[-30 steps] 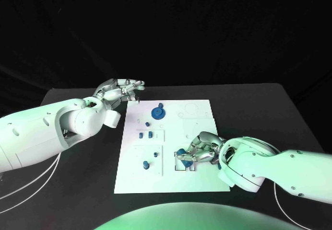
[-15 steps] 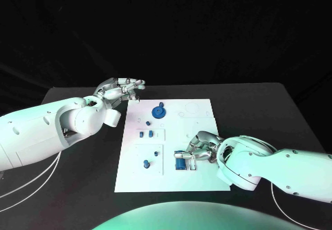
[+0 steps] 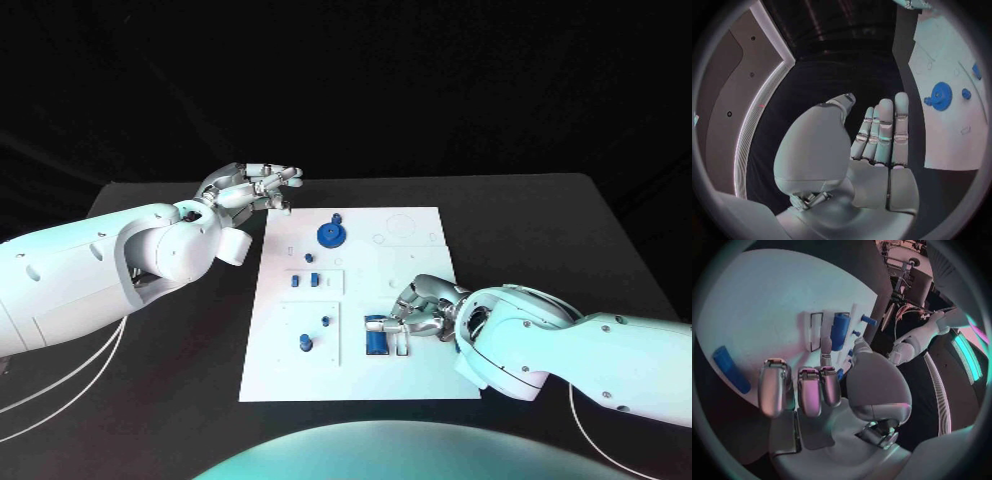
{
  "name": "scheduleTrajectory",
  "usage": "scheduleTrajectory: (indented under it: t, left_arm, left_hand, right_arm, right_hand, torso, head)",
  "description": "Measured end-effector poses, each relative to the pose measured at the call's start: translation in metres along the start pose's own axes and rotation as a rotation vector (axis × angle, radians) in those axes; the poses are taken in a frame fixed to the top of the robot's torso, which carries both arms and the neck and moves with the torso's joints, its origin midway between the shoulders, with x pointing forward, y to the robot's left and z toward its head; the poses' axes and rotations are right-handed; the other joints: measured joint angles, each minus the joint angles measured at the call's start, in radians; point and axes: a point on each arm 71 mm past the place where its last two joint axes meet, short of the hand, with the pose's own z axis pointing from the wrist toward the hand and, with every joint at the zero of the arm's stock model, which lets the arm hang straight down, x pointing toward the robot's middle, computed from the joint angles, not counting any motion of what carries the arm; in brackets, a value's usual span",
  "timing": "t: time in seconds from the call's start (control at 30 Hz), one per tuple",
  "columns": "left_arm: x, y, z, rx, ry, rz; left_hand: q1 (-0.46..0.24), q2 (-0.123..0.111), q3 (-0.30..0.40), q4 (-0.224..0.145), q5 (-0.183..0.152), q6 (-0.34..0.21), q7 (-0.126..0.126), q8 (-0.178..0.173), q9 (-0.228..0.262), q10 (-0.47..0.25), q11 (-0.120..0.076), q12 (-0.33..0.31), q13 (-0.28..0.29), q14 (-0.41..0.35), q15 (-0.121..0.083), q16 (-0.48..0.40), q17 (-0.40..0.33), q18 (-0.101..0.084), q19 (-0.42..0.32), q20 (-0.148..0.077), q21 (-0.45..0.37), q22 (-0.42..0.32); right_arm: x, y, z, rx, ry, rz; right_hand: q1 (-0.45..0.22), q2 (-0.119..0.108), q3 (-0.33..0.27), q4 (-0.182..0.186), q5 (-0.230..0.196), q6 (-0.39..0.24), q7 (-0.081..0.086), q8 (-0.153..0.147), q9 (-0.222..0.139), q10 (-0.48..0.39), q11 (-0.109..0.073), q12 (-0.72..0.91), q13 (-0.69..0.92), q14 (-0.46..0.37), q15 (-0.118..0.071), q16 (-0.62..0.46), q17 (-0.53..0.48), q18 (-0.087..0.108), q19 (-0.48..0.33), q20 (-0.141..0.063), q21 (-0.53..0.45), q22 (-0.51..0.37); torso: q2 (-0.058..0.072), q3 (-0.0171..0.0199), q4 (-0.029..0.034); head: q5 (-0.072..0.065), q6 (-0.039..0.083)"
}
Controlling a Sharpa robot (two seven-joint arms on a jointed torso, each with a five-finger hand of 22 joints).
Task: Assemble the parts on the task board
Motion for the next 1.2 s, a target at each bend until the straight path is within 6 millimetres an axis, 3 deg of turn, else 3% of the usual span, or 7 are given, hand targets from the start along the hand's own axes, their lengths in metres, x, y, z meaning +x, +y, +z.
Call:
scheduleTrajectory:
  t: [0.13,0.27,0.37,0.73,0.87,1.2]
  left_arm:
    - [0.0,0.0,0.0,0.0,-0.001,0.0]
    - [-0.001,0.0,-0.001,0.0,-0.002,0.001]
    - [-0.002,0.0,-0.001,0.0,-0.004,0.001]
    - [0.0,0.0,-0.003,0.0,0.002,0.0]
    - [0.0,0.0,-0.003,-0.001,0.002,0.0]
    - [0.001,0.001,-0.003,-0.003,0.003,0.001]
  left_hand:
    - [0.0,0.0,0.0,0.0,0.0,0.0,0.0,0.0,0.0,0.0,0.0,0.0,0.0,0.0,0.0,0.0,0.0,0.0,0.0,0.0,0.0,0.0]
    - [0.0,0.0,0.0,0.0,0.0,0.0,0.0,0.0,0.0,0.0,0.0,0.0,0.0,0.0,0.0,0.0,0.0,0.0,0.0,0.0,0.0,0.0]
    - [0.0,0.0,0.0,0.0,0.0,0.0,0.0,0.0,0.0,0.0,0.0,0.0,0.0,0.0,0.0,0.0,0.0,0.0,0.0,0.0,0.0,0.0]
    - [0.0,0.0,0.0,0.0,0.0,0.0,0.0,0.0,0.0,-0.004,0.004,0.0,0.0,0.0,0.0,0.0,0.0,0.0,0.0,0.0,0.0,-0.001]
    - [0.0,0.0,-0.003,0.003,0.0,0.0,0.0,0.0,0.001,-0.004,0.004,0.0,0.0,0.0,0.0,0.0,0.0,0.0,0.0,0.0,0.0,-0.001]
    - [0.0,0.0,-0.003,0.003,0.0,0.0,0.0,0.0,0.001,-0.004,0.004,0.0,0.0,0.0,0.0,0.0,0.0,0.0,0.0,0.0,0.0,-0.001]
  right_arm:
    - [-0.004,-0.006,-0.006,-0.003,-0.009,0.005]
    - [-0.013,-0.015,-0.014,-0.009,-0.039,0.018]
    - [-0.028,-0.026,-0.023,-0.013,-0.088,0.025]
    - [-0.066,-0.072,-0.05,0.036,-0.245,-0.042]
    - [-0.068,-0.082,-0.056,0.05,-0.266,-0.074]
    - [-0.049,-0.095,-0.055,0.069,-0.234,-0.131]
  right_hand:
    - [0.023,0.023,-0.001,-0.001,0.0,0.0,0.0,0.0,0.0,0.0,0.0,0.0,0.0,0.0,0.0,0.0,0.0,0.0,0.0,0.0,0.0,0.0]
    - [0.097,0.038,-0.008,-0.008,0.0,-0.031,0.013,-0.028,-0.006,0.002,0.002,0.002,0.0,0.0,0.0,0.0,0.0,0.0,0.0,0.0,0.0,0.0]
    - [0.143,0.036,-0.016,-0.008,0.0,-0.038,0.02,-0.04,-0.01,0.006,0.006,0.002,0.0,0.0,0.0,0.0,0.0,0.0,0.0,0.0,0.0,0.0]
    - [0.161,0.018,-0.04,-0.004,0.0,-0.032,0.014,-0.04,0.0,0.006,0.006,0.002,0.0,0.0,0.0,0.0,0.0,0.0,0.0,0.0,0.007,0.001]
    - [0.169,0.01,-0.045,-0.004,0.0,-0.035,0.017,-0.044,0.0,0.005,0.006,-0.004,0.0,0.0,0.0,0.0,0.0,0.0,0.0,0.0,0.0,0.001]
    - [0.217,0.025,-0.045,-0.004,0.0,-0.035,0.017,-0.052,-0.001,0.002,0.009,-0.01,0.0,0.0,0.0,0.0,0.0,0.0,0.0,0.0,-0.004,0.0]
  torso:
    - [0.0,0.0007,-0.0004]
    - [0.0,0.0007,-0.0008]
    - [-0.001,0.0001,-0.0015]
    - [-0.002,-0.0024,-0.004]
    - [-0.002,-0.0037,-0.0056]
    - [-0.002,-0.0034,-0.0063]
  head:
    - [0.001,0.001]
    - [0.002,0.002]
    - [-0.001,0.002]
    - [-0.026,0.007]
    - [-0.029,0.008]
    - [-0.038,0.006]
